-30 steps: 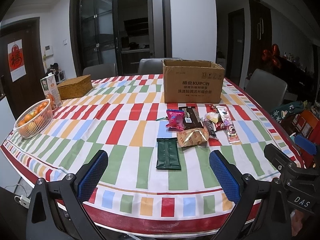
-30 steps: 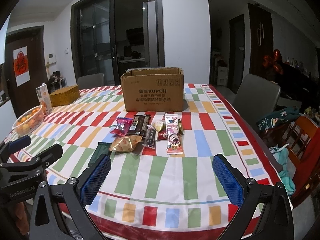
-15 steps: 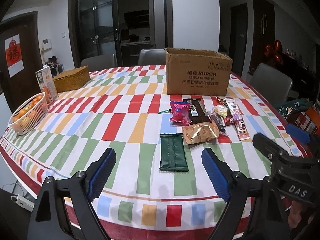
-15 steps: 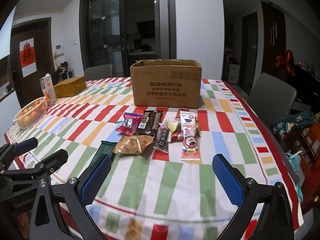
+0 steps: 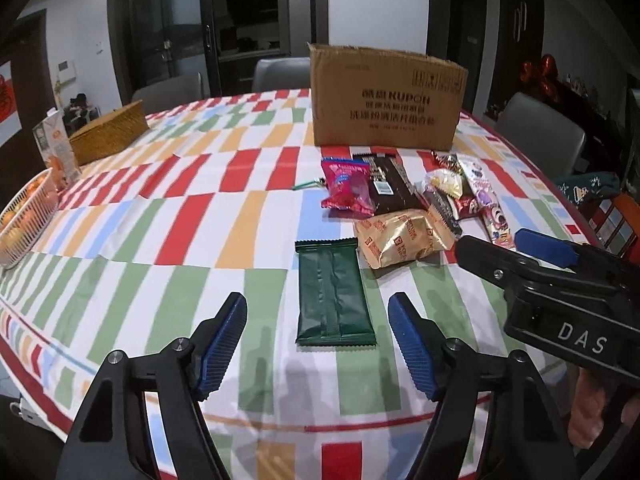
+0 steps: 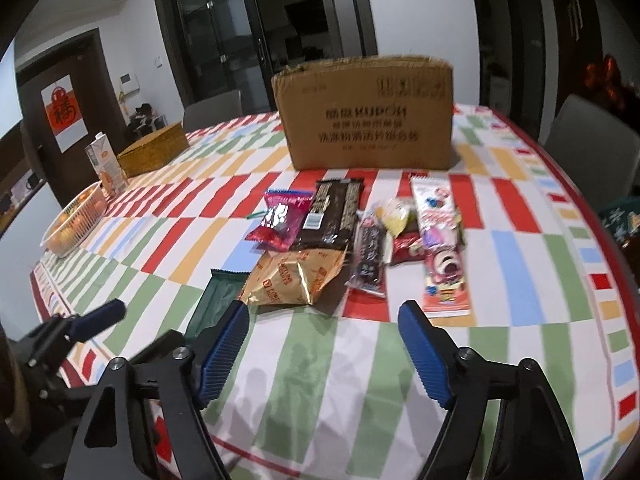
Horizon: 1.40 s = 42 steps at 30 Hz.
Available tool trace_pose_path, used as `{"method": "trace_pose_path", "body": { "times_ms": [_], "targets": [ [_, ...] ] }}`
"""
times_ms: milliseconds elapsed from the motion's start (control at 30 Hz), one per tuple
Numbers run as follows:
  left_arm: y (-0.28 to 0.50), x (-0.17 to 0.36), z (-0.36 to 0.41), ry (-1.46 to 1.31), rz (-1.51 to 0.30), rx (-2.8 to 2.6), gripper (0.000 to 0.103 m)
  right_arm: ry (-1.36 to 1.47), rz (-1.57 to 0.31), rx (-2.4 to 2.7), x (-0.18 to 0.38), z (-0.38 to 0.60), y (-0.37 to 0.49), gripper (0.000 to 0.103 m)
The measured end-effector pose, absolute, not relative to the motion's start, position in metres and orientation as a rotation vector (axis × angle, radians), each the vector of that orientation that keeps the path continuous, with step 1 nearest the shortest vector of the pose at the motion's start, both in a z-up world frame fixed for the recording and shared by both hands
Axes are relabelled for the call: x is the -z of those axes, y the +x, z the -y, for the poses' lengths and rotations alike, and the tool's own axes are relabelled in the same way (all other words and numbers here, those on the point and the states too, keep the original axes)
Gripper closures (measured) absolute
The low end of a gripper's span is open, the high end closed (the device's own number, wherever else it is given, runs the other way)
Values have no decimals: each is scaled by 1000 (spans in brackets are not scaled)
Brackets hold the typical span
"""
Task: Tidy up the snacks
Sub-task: 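Grasp the dark green packet with the left tool while the right tool approaches the gold biscuit packet, then grasp the gold Fortune Biscuits packet with the right tool and lift it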
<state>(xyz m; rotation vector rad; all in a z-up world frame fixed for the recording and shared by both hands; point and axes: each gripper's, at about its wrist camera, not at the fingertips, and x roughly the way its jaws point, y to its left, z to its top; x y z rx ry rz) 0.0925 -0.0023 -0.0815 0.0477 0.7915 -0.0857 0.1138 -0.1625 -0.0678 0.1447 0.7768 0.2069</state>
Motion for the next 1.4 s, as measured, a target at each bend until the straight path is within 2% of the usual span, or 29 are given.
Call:
{"method": "trace_pose_path", "body": {
  "times_ms": [467, 600, 733, 933, 1133, 1400],
  "targets": [
    [142, 110, 6, 38, -899, 105, 42, 223, -910, -295, 97, 152, 156, 41],
    [152, 115, 3, 22, -919, 104, 44, 231, -921, -311, 99, 148, 163, 42],
    [160, 117, -5, 2, -926, 94, 56, 232, -924, -316, 101, 142, 173, 42],
    [167, 116, -17, -53, -929, 101, 59, 227, -939, -314, 105, 133, 187, 43],
    [168, 115, -22, -68, -935, 103, 60, 194, -942, -321, 108, 128, 192, 56],
    [159, 99, -31, -93, -899, 91, 60, 159, -905, -333, 98, 125, 187, 67]
  ]
}}
